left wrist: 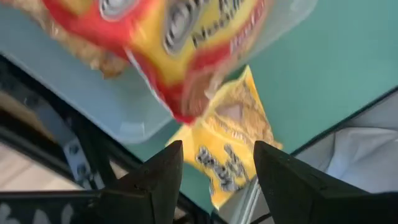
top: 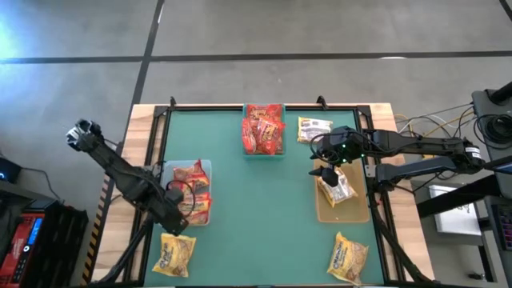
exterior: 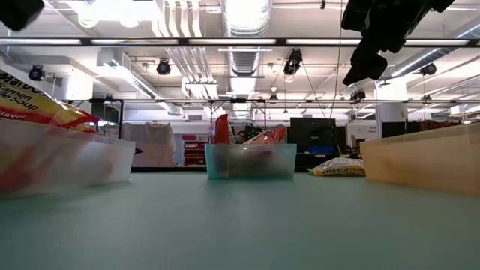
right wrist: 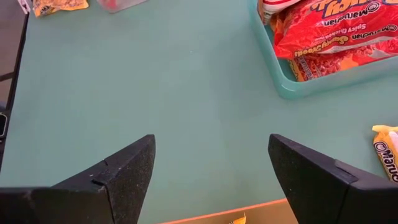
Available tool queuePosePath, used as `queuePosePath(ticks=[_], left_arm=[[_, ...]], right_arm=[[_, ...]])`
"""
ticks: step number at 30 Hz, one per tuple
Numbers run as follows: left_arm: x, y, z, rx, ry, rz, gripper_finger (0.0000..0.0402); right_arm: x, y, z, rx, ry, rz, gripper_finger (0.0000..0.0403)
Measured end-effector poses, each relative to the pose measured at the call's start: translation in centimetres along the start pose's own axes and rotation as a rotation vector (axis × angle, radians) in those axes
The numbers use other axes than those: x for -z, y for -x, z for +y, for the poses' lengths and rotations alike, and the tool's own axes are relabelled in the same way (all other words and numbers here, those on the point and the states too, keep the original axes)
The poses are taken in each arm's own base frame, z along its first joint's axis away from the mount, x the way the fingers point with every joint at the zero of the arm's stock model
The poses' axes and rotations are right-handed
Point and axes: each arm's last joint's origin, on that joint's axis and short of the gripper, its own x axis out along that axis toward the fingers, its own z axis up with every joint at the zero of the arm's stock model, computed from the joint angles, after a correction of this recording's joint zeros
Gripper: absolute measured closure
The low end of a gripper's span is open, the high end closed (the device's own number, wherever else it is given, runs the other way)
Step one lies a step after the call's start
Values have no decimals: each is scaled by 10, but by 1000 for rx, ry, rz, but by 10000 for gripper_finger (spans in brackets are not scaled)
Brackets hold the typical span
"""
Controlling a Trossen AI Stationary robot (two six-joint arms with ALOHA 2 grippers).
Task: Sort Maruchan noodles
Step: Put the yellow noodle pack into the yellow bin
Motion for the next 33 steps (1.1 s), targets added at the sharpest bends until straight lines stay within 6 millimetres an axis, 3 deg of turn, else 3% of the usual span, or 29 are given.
queuePosePath(ticks=[6, 17, 23, 33], left_arm=[[19, 3, -23, -16, 45, 25, 221], [53, -56, -61, -90, 265, 219, 221], [63, -77, -63, -181, 330, 243, 221], [60, -86, -51, -323, 361, 192, 221]], right_arm=[[0, 0, 0, 0, 0, 0, 101], [0, 0, 0, 0, 0, 0, 101], [0, 0, 0, 0, 0, 0, 101], [0, 0, 0, 0, 0, 0, 101]])
